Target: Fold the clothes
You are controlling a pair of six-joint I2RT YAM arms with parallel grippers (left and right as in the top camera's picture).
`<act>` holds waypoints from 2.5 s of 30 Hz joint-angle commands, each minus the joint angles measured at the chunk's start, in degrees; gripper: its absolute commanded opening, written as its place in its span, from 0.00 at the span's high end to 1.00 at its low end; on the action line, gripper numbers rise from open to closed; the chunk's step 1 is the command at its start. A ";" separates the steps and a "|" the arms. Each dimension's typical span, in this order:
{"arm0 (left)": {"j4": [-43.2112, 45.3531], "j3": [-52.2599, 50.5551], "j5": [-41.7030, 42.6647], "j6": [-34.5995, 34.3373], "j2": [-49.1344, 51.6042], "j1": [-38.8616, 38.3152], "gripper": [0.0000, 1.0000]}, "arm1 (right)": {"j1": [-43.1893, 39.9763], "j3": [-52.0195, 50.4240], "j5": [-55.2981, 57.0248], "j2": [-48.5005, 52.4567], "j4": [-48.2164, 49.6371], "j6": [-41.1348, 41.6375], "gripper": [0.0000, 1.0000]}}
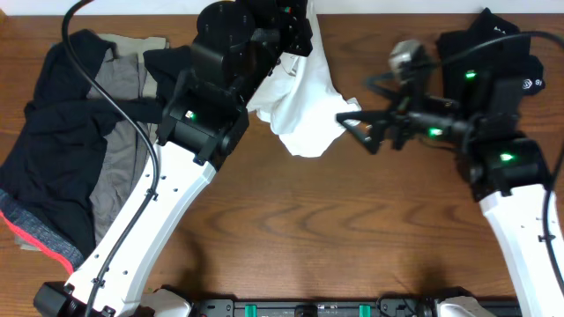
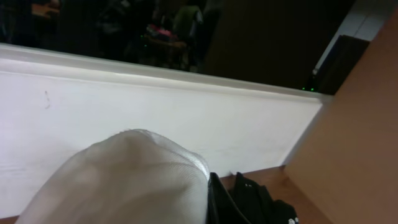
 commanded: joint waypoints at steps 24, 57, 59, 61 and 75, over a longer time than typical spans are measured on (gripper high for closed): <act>-1.01 1.38 -10.08 1.70 -6.43 0.24 0.94 | 21.88 0.37 19.98 17.77 10.84 17.25 0.12; -9.99 1.36 -11.69 2.16 -6.40 0.24 0.94 | 10.10 0.39 28.02 15.02 19.15 10.43 0.14; -10.12 1.36 -11.69 2.16 -6.36 0.24 0.94 | 10.10 0.39 25.97 12.83 17.31 10.40 0.13; -10.16 1.36 -11.69 2.78 -6.32 0.24 0.94 | 10.36 0.39 22.45 10.82 15.13 10.34 0.13; -10.34 1.36 -11.69 3.21 -6.32 0.24 0.94 | 17.33 -0.37 18.95 13.57 6.86 13.86 0.18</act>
